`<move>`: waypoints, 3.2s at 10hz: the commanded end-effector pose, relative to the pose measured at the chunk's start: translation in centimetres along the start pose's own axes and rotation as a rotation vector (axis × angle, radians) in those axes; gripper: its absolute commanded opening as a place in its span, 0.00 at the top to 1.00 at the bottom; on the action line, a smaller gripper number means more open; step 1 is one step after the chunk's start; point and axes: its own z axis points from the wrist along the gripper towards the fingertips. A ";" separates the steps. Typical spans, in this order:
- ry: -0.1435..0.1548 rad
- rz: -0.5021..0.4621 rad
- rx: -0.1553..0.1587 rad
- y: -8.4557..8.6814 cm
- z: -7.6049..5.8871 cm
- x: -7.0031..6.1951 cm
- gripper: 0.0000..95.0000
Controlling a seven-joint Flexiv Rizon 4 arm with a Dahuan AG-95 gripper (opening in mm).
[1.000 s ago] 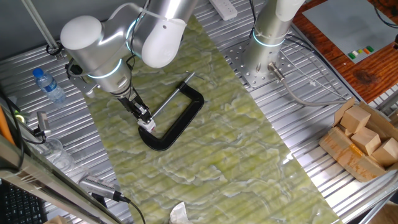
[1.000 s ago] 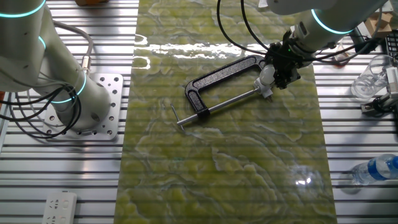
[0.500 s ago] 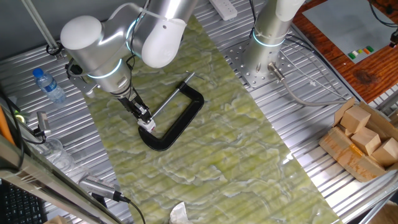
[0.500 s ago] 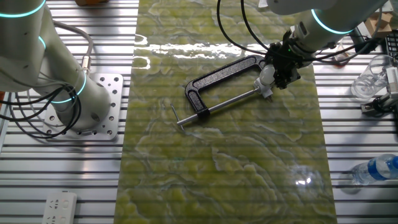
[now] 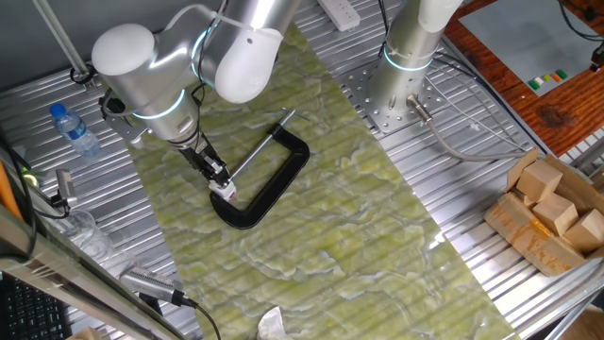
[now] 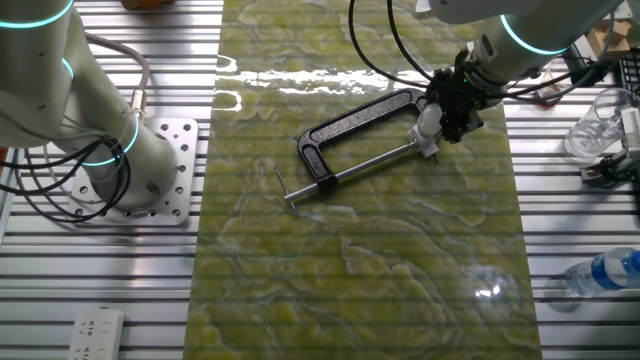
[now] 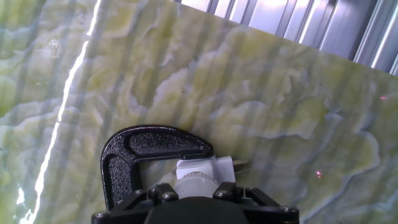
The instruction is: Take out the light bulb by rotating it
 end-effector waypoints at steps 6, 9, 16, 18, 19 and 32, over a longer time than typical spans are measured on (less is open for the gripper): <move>0.024 -0.358 0.084 0.1 -0.3 0.1 1.00; 0.045 -0.546 0.104 0.2 -0.7 0.1 1.00; 0.068 -0.652 0.133 0.9 -2.2 0.5 1.00; 0.073 -0.624 0.162 1.0 -2.6 0.6 1.00; 0.076 -0.592 0.173 1.2 -3.0 0.7 1.00; 0.035 -0.327 0.163 4.3 -1.3 0.5 1.00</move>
